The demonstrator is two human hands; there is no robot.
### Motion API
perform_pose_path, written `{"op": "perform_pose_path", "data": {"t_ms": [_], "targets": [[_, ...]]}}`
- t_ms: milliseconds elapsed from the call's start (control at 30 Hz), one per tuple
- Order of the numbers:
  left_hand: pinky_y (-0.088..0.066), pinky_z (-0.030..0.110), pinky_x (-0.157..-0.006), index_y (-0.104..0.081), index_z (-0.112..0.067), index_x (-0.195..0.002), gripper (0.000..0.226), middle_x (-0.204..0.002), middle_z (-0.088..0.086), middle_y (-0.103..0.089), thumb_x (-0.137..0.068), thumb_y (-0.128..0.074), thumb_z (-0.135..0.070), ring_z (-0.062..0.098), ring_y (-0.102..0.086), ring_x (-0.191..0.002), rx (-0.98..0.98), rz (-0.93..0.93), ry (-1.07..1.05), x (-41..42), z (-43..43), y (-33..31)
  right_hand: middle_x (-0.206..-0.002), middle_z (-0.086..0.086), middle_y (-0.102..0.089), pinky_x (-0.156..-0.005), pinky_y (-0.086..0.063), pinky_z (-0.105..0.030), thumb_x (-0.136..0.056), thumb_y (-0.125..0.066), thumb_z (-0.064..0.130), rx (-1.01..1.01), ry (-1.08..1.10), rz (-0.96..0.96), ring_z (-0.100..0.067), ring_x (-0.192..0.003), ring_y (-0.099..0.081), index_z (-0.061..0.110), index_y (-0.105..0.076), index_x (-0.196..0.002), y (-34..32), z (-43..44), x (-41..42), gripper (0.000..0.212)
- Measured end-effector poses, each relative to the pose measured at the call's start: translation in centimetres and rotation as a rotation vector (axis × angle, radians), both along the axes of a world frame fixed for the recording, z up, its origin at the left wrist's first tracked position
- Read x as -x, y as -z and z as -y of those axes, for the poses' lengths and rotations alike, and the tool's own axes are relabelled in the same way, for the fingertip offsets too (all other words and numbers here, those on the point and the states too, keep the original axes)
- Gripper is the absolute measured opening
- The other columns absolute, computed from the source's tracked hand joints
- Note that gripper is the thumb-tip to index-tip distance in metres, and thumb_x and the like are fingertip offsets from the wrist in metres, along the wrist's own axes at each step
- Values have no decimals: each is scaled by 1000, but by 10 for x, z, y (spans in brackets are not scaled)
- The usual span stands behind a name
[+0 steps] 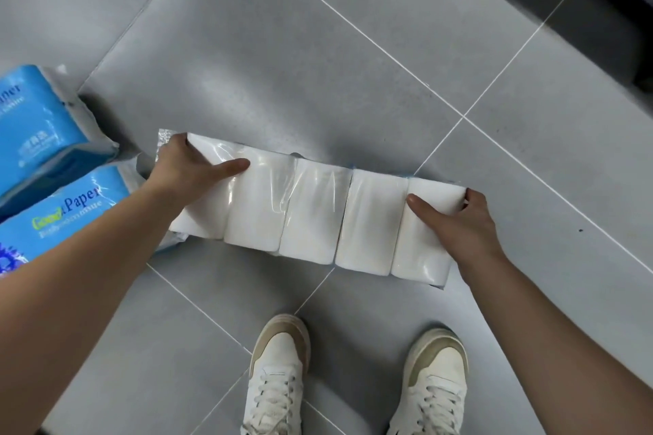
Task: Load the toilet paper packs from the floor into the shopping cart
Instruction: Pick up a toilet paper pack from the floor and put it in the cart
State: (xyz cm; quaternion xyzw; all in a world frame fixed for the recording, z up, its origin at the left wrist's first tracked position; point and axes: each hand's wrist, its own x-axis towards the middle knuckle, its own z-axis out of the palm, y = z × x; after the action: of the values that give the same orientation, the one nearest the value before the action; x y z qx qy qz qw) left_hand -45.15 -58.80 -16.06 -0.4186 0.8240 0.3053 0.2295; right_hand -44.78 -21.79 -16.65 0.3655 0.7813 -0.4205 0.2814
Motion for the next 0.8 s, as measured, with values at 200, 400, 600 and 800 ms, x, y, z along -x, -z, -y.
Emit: {"op": "perform_pose_path", "data": {"t_ms": [200,400,600,800], "targets": [[-42,33,-104,-42,-12,-146,104,-140,6,-55,-63,-91,-51,27,-53,-130,-6,-120,34,12,-5,-5,-117,11,-59,-101,-53,-40,-66,-93,46,-25,13,-105,-17,-111,-62,25,-45,-141,-9,-8,21,91],[-38,25,-107,-33,-19,-154,106,-149,3,-48,-68,-92,-41,19,-50,-133,-33,-320,0,37,-11,-20,-108,22,-55,-98,-51,-32,-67,-93,43,-10,16,-270,-12,-111,-60,27,-39,-145,-24,-12,52,96],[-49,27,-103,-38,-23,-150,97,-139,-1,-54,-70,-93,-26,14,-58,-122,-50,-441,-10,24,-6,-25,-140,8,-53,-97,-43,-25,-69,-93,36,-48,-105,-371,-12,-120,-57,21,-32,-147,-32,-18,48,101],[-46,45,-110,-33,-25,-153,109,-133,-5,-55,-65,-95,-32,14,-59,-122,-32,-392,41,4,-1,-14,-137,17,-49,-97,-40,-24,-65,-95,35,-90,-182,-393,-9,-125,-53,23,-36,-147,-26,-23,24,102]]}}
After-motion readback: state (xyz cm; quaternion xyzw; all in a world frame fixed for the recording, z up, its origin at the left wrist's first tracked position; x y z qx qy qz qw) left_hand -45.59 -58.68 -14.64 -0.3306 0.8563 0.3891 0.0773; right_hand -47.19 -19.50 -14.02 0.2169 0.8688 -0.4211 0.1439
